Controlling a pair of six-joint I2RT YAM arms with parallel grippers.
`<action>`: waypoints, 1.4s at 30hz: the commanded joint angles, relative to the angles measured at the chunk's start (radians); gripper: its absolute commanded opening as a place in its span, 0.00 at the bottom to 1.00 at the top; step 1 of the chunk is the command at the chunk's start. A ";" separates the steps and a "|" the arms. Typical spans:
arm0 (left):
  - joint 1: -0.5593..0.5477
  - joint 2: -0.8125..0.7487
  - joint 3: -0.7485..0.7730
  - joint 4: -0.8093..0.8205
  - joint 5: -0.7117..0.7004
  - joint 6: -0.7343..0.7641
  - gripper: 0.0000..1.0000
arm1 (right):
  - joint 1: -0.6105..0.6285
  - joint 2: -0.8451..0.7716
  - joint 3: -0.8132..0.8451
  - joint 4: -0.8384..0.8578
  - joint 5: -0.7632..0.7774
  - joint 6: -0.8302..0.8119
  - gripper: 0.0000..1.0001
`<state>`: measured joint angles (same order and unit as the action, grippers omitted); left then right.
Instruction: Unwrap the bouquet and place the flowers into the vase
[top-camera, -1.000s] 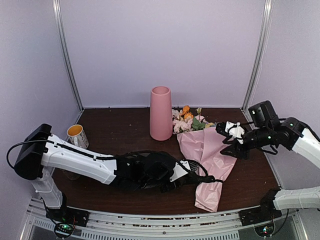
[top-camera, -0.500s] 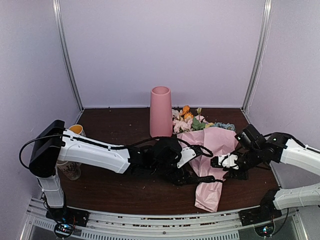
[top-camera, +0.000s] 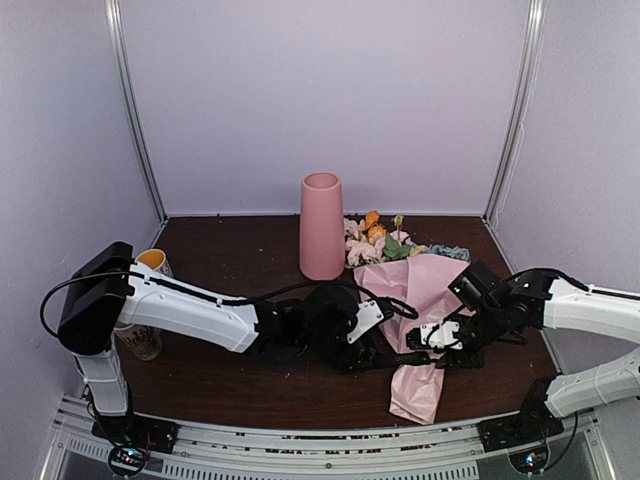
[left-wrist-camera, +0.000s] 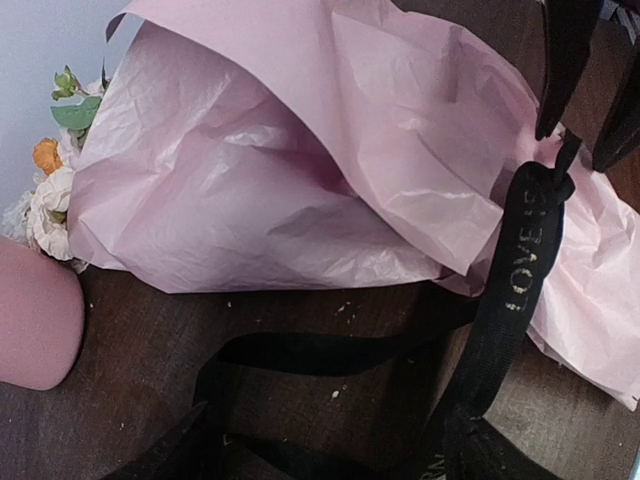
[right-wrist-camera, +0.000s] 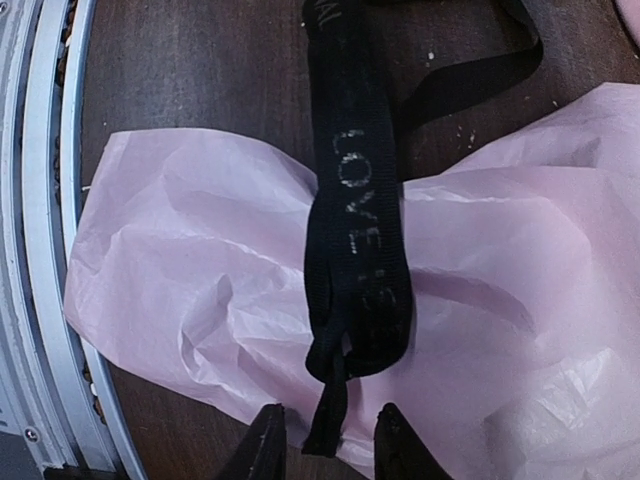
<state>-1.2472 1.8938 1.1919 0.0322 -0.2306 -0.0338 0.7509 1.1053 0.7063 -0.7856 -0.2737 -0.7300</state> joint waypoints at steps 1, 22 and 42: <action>0.006 -0.041 -0.002 0.039 -0.004 -0.030 0.77 | 0.021 0.050 -0.008 0.039 0.007 0.020 0.24; -0.005 0.028 0.158 0.013 0.071 0.038 0.74 | -0.048 -0.255 -0.039 0.017 0.146 0.104 0.00; -0.075 0.290 0.338 0.116 -0.291 0.091 0.98 | -0.197 -0.336 -0.094 0.066 0.056 0.135 0.00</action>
<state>-1.3308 2.1048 1.4498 0.1303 -0.2848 0.0418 0.5674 0.7963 0.6254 -0.7177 -0.1791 -0.5980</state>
